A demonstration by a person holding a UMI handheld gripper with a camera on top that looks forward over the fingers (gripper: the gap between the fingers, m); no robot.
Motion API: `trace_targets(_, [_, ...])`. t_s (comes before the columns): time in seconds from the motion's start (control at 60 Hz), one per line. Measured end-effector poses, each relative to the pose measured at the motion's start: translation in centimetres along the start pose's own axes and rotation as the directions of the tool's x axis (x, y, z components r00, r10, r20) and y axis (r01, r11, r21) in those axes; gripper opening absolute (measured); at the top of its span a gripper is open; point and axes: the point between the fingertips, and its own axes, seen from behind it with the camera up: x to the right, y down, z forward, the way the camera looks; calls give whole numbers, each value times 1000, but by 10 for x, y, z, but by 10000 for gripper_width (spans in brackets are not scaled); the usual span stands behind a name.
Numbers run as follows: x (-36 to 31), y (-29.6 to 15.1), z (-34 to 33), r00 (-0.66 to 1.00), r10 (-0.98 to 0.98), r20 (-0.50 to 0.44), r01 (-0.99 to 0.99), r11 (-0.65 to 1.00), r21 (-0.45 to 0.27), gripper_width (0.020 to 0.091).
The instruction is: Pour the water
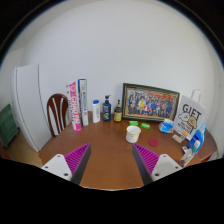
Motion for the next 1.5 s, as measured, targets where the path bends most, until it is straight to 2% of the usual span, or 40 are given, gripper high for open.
trace_targets(0.15, [45,24,0,995,46,-87,-47,999,-11,855])
trace_targets(0.567, [291,159,-11,903,155,-402,-175,984,-13,854])
trace_targets(0.817, [410,185,49,860,207,-467,-207,977,52,859])
trace_targets(1.033, [470,192,113,851,231,-472,-215,973,87,850])
trace_targets(1.083, [477,196,123,851,238,-468,-224,971,86,809])
trace_targets(1.183, [485,199,140,857,237,-457,-216,971,98,617])
trace_targets(1.233, [483,197,146,869,233,-437,-207,973,106,561])
trace_targets(1.383, [482,194,147,872,241,-426,-205,970,130,484])
trace_targets(1.5, [482,195,147,875,229,-427,-196,973,120,434])
